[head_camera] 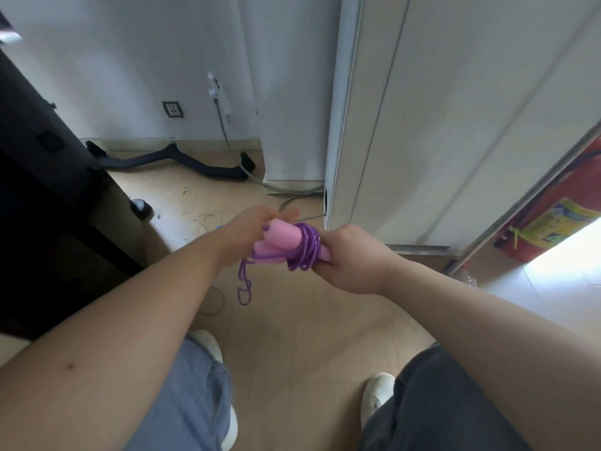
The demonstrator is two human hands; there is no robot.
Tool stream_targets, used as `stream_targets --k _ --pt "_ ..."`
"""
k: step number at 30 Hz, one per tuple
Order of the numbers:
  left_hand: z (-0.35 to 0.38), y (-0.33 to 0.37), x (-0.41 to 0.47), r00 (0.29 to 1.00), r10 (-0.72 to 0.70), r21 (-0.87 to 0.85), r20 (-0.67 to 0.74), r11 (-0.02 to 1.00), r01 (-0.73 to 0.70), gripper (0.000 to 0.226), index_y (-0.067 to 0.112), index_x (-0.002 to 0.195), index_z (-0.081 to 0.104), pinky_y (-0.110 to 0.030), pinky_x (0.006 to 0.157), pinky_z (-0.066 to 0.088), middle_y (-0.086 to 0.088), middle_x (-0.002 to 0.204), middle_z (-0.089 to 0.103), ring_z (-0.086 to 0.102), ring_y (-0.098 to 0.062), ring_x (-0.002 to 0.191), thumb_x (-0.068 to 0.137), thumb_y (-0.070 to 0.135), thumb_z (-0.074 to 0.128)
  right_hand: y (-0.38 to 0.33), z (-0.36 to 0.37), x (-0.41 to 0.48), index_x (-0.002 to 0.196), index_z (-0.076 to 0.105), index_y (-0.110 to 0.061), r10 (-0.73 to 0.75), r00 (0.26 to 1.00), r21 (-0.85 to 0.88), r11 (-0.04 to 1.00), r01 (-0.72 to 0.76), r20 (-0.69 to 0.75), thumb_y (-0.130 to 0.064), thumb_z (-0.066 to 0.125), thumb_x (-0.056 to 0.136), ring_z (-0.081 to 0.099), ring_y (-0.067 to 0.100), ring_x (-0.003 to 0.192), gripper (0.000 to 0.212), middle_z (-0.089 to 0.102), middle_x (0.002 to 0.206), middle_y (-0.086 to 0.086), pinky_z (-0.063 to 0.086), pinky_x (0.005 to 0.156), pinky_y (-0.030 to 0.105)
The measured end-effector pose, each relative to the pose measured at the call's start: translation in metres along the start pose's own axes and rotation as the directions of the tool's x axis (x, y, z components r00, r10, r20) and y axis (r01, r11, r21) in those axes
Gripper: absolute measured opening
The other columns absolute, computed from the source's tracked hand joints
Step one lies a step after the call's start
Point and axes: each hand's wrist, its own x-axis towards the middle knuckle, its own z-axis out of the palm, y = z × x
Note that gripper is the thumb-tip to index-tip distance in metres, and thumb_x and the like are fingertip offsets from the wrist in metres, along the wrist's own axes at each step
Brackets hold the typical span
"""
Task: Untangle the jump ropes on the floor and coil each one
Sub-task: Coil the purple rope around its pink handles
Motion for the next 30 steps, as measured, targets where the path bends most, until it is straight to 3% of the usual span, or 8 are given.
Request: stream_targets --k 1,3,5,9,14,22,26,30 --pt "0.001 -0.002 0.003 1.000 -0.017 -0.020 0.015 1.000 0.017 0.019 0.035 0.085 0.052 -0.012 0.067 0.051 0.013 0.084 0.056 0.055 0.001 0.076 0.101 0.026 0.057 -0.002 0.000 0.000 0.078 0.050 -0.028 0.036 0.999 0.019 0.999 -0.035 -0.036 -0.024 0.062 0.090 0.056 0.034 0.071 0.017 0.058 0.066 -0.002 0.029 0.061 0.031" --pt "0.006 -0.002 0.004 1.000 -0.023 0.056 -0.010 0.998 0.023 0.044 0.041 0.086 0.035 -0.008 0.062 0.047 0.017 0.086 0.044 0.044 0.006 0.074 0.099 0.005 0.057 -0.004 0.002 0.002 0.089 0.059 -0.021 0.080 0.989 0.013 0.997 -0.079 -0.122 -0.026 0.059 0.091 0.060 0.037 0.077 0.006 0.067 0.076 0.006 0.032 0.061 0.033" --pt "0.010 -0.003 0.006 0.997 -0.073 0.063 -0.038 0.995 0.075 0.028 0.030 0.078 0.043 -0.018 0.052 0.040 0.010 0.069 0.047 0.042 -0.007 0.058 0.105 0.023 0.047 -0.001 0.002 0.006 0.089 0.057 -0.022 0.182 0.963 0.054 0.983 -0.175 -0.196 -0.026 0.056 0.092 0.061 0.040 0.081 0.005 0.070 0.083 0.011 0.038 0.063 0.033" --pt "0.022 0.010 0.006 0.998 -0.060 0.248 -0.010 0.967 0.061 0.050 0.022 0.075 0.050 -0.029 0.058 0.039 0.006 0.062 0.048 0.042 -0.013 0.055 0.106 0.051 0.025 0.028 -0.002 0.018 0.088 0.052 -0.025 0.452 0.859 0.113 0.892 -0.437 -0.241 -0.030 0.047 0.094 0.063 0.039 0.085 0.009 0.070 0.090 0.013 0.050 0.071 0.037" --pt "0.034 0.026 0.004 0.988 0.128 0.558 0.089 0.815 -0.156 0.034 0.028 0.083 0.058 -0.037 0.072 0.051 0.001 0.081 0.064 0.061 -0.018 0.074 0.103 0.049 0.040 0.057 0.001 0.017 0.109 0.059 -0.020 0.577 0.808 -0.234 0.774 -0.588 -0.121 -0.021 0.048 0.094 0.061 0.033 0.084 0.018 0.062 0.091 0.006 0.043 0.065 0.034" --pt "0.028 0.028 0.008 0.919 0.361 0.772 0.159 0.534 -0.344 0.040 0.034 0.063 0.051 -0.032 0.055 0.041 0.008 0.062 0.056 0.051 -0.006 0.058 0.094 0.059 0.051 0.022 0.025 0.013 0.115 0.063 -0.021 0.394 0.904 -0.555 0.795 -0.244 0.167 -0.017 0.050 0.096 0.067 0.030 0.099 0.024 0.067 0.110 0.002 0.042 0.066 0.034" --pt "0.019 0.027 0.011 0.927 0.365 0.679 0.086 0.660 -0.323 0.053 0.023 0.058 0.051 -0.033 0.053 0.039 0.004 0.054 0.052 0.050 -0.012 0.051 0.090 0.066 0.048 0.014 0.019 0.007 0.111 0.060 -0.024 0.103 0.927 -0.426 0.902 0.065 0.359 -0.033 0.046 0.099 0.061 0.030 0.084 0.020 0.064 0.097 0.002 0.040 0.065 0.032" --pt "0.016 0.020 0.012 0.965 0.248 0.438 -0.088 0.879 -0.186 0.064 0.014 0.052 0.050 -0.035 0.059 0.038 0.006 0.043 0.046 0.040 -0.007 0.044 0.097 0.060 0.044 0.009 0.009 0.002 0.105 0.061 -0.023 -0.101 0.967 -0.196 0.969 0.148 0.233 -0.035 0.056 0.095 0.045 0.024 0.069 0.016 0.063 0.082 0.003 0.037 0.063 0.031"
